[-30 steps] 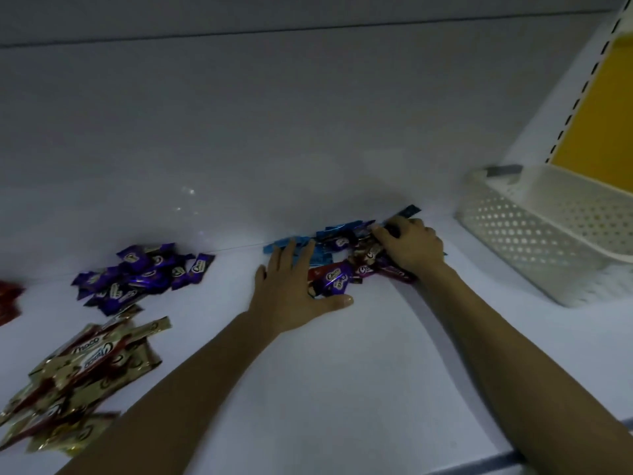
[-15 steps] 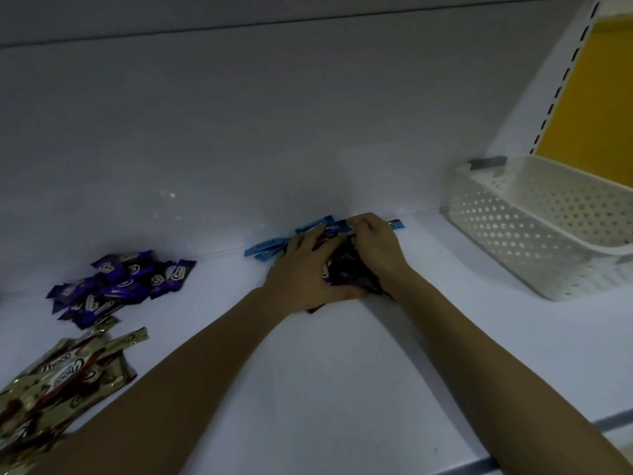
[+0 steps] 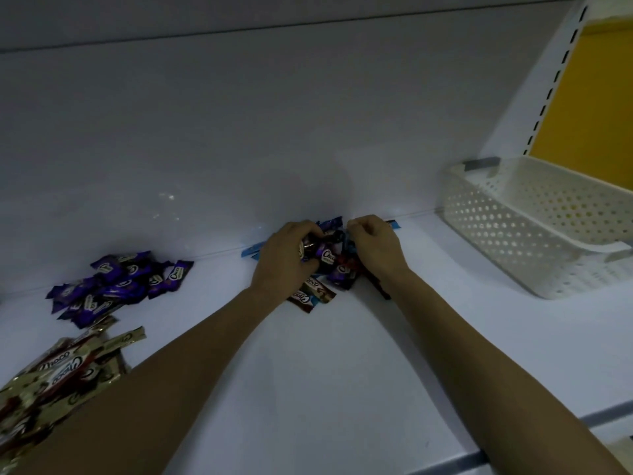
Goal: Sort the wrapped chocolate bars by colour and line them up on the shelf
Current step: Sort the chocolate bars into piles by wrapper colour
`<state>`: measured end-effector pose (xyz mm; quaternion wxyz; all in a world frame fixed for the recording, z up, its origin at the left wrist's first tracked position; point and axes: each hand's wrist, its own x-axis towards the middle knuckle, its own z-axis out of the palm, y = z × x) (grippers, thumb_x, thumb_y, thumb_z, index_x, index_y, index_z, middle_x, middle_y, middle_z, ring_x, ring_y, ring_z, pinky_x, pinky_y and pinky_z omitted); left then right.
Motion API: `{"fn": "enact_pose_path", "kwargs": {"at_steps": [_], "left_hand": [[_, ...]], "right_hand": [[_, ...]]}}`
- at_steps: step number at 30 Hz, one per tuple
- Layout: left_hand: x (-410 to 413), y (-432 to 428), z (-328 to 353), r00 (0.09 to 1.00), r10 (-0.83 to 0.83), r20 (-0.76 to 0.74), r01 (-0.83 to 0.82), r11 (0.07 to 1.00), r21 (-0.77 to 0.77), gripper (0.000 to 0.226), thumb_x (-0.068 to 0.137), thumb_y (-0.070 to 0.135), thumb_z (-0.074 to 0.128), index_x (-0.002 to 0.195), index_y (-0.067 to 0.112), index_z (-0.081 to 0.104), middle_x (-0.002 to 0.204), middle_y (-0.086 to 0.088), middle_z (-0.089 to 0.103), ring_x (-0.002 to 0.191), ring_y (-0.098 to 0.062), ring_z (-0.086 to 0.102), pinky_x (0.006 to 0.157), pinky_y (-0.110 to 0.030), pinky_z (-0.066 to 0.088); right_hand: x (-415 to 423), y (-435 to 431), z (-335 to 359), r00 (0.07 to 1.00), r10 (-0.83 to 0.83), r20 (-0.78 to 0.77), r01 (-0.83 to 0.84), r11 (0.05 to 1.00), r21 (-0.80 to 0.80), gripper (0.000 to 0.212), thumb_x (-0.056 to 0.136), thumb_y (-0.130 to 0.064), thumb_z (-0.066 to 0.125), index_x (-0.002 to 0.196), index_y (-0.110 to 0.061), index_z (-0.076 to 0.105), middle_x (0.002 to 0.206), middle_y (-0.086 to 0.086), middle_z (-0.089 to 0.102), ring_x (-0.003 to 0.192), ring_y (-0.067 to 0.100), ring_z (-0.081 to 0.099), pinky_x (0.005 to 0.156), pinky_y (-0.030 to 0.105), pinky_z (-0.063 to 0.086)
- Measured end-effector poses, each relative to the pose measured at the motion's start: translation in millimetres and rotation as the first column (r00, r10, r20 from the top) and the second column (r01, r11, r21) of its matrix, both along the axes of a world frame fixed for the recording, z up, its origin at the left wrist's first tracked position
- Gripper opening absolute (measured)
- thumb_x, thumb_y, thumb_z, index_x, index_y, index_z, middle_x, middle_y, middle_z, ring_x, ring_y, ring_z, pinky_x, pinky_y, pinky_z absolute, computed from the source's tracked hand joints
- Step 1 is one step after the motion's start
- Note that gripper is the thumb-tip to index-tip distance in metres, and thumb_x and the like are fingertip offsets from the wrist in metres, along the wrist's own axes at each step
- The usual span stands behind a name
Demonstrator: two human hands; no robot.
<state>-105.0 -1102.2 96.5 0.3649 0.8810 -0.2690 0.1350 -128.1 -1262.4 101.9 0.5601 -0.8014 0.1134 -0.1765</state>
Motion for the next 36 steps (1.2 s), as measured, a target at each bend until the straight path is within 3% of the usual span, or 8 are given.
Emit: {"fn": "enact_pose_path", "kwargs": {"at_steps": [7, 14, 20, 23, 26, 28, 33, 36], "left_hand": [[-1.9, 17.6, 16.0, 0.989, 0.042, -0.139, -0.08, 0.956, -0.281, 0.039, 0.076, 0.0, 0.075, 0.104, 0.022, 0.059, 0.096, 0.014, 0.063, 0.084, 0.002, 0.06, 0.074, -0.008, 0.048], [-4.9, 30.7, 35.2, 0.969, 0.027, -0.247, -0.149, 0.859, -0.489, 0.04, 0.077, -0.003, 0.074, 0.1, 0.023, 0.054, 0.097, 0.01, 0.061, 0.086, -0.006, 0.061, 0.074, -0.013, 0.051], [-10.7, 38.2, 51.9, 0.957, 0.004, -0.289, -0.192, 0.755, -0.627, 0.04, 0.079, -0.008, 0.071, 0.109, 0.012, 0.053, 0.096, 0.008, 0.059, 0.085, -0.002, 0.059, 0.075, -0.014, 0.053], [-10.7, 42.2, 59.4, 0.946, -0.014, -0.324, -0.23, 0.676, -0.7, 0.04, 0.08, -0.006, 0.071, 0.111, 0.013, 0.054, 0.099, 0.005, 0.062, 0.09, -0.009, 0.062, 0.08, -0.024, 0.056], [-12.5, 44.1, 62.1, 0.94, -0.031, -0.34, -0.245, 0.632, -0.735, 0.042, 0.08, -0.004, 0.071, 0.114, 0.013, 0.054, 0.11, -0.003, 0.063, 0.101, -0.019, 0.063, 0.088, -0.033, 0.055], [-15.8, 43.6, 61.6, 0.944, -0.024, -0.33, -0.243, 0.626, -0.741, 0.042, 0.08, -0.005, 0.071, 0.114, 0.012, 0.054, 0.11, -0.005, 0.062, 0.101, -0.019, 0.062, 0.088, -0.032, 0.055], [-22.5, 47.5, 58.6, 0.947, -0.024, -0.319, -0.247, 0.579, -0.777, 0.041, 0.079, -0.008, 0.069, 0.111, 0.014, 0.054, 0.101, 0.0, 0.064, 0.091, -0.014, 0.064, 0.078, -0.027, 0.058], [-24.9, 53.1, 57.9, 0.951, -0.017, -0.31, -0.251, 0.547, -0.799, 0.041, 0.079, -0.01, 0.068, 0.109, 0.015, 0.053, 0.097, 0.004, 0.063, 0.085, -0.006, 0.064, 0.072, -0.022, 0.058]], "right_hand": [[-0.8, 2.7, -2.2, 0.999, 0.012, 0.044, -0.002, 0.976, -0.216, 0.028, 0.098, -0.027, 0.047, 0.117, -0.01, 0.059, 0.108, 0.005, 0.061, 0.089, 0.015, 0.054, 0.075, 0.026, 0.043], [0.4, 9.7, -1.7, 0.935, 0.068, 0.347, 0.106, 0.882, -0.459, 0.022, 0.09, -0.019, 0.055, 0.095, -0.006, 0.072, 0.096, 0.01, 0.072, 0.087, 0.026, 0.064, 0.085, 0.037, 0.048], [-7.3, 27.9, 20.3, 0.967, 0.192, 0.167, -0.152, 0.962, -0.227, 0.014, 0.096, -0.023, 0.052, 0.095, -0.016, 0.064, 0.088, -0.004, 0.064, 0.077, 0.006, 0.057, 0.065, 0.01, 0.041], [-10.0, 49.2, 36.7, 0.974, 0.224, 0.029, -0.226, 0.962, 0.155, 0.02, 0.096, -0.035, 0.05, 0.102, -0.017, 0.058, 0.098, 0.003, 0.064, 0.086, 0.012, 0.061, 0.073, 0.022, 0.047], [-13.4, 70.3, 50.6, 0.933, 0.356, -0.055, -0.224, 0.693, 0.685, 0.03, 0.095, -0.047, 0.048, 0.1, -0.019, 0.057, 0.105, 0.012, 0.064, 0.097, 0.027, 0.064, 0.082, 0.035, 0.054], [-14.8, 79.2, 53.2, 0.921, 0.39, -0.006, -0.208, 0.504, 0.838, 0.042, 0.091, -0.051, 0.051, 0.111, -0.014, 0.057, 0.113, 0.017, 0.061, 0.103, 0.031, 0.062, 0.084, 0.038, 0.054], [-21.5, 93.2, 53.2, 0.943, 0.319, 0.095, -0.238, 0.449, 0.861, 0.029, 0.09, -0.02, 0.063, 0.113, -0.004, 0.062, 0.104, 0.013, 0.066, 0.098, 0.025, 0.065, 0.083, 0.033, 0.056], [-26.1, 98.9, 51.0, 0.951, 0.291, 0.101, -0.253, 0.551, 0.795, 0.031, 0.09, -0.012, 0.062, 0.119, -0.002, 0.058, 0.105, 0.012, 0.068, 0.091, 0.02, 0.067, 0.081, 0.03, 0.057]]}}
